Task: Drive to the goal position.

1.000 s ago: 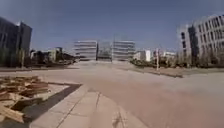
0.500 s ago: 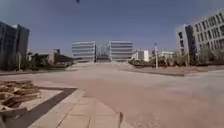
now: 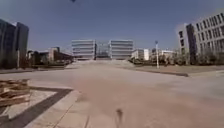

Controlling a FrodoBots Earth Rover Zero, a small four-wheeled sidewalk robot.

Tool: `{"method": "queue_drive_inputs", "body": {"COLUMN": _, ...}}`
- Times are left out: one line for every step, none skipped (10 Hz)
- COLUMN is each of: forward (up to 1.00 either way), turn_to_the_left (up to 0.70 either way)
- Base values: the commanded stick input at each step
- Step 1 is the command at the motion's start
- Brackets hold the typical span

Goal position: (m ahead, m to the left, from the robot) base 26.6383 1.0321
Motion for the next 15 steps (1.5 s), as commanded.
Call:
{"method": "queue_drive_inputs", "body": {"forward": 0.70, "turn_to_the_left": 0.00}}
{"method": "queue_drive_inputs", "body": {"forward": 0.70, "turn_to_the_left": 0.00}}
{"method": "queue_drive_inputs", "body": {"forward": 0.70, "turn_to_the_left": 0.00}}
{"method": "queue_drive_inputs", "body": {"forward": 0.70, "turn_to_the_left": 0.00}}
{"method": "queue_drive_inputs", "body": {"forward": 0.70, "turn_to_the_left": 0.00}}
{"method": "queue_drive_inputs", "body": {"forward": 0.70, "turn_to_the_left": 0.00}}
{"method": "queue_drive_inputs", "body": {"forward": 0.70, "turn_to_the_left": 0.00}}
{"method": "queue_drive_inputs", "body": {"forward": 0.70, "turn_to_the_left": 0.00}}
{"method": "queue_drive_inputs", "body": {"forward": 0.70, "turn_to_the_left": 0.00}}
{"method": "queue_drive_inputs", "body": {"forward": 0.70, "turn_to_the_left": 0.00}}
{"method": "queue_drive_inputs", "body": {"forward": 0.70, "turn_to_the_left": 0.00}}
{"method": "queue_drive_inputs", "body": {"forward": 0.70, "turn_to_the_left": 0.00}}
{"method": "queue_drive_inputs", "body": {"forward": 0.70, "turn_to_the_left": 0.00}}
{"method": "queue_drive_inputs", "body": {"forward": 0.70, "turn_to_the_left": 0.00}}
{"method": "queue_drive_inputs", "body": {"forward": 0.70, "turn_to_the_left": 0.00}}
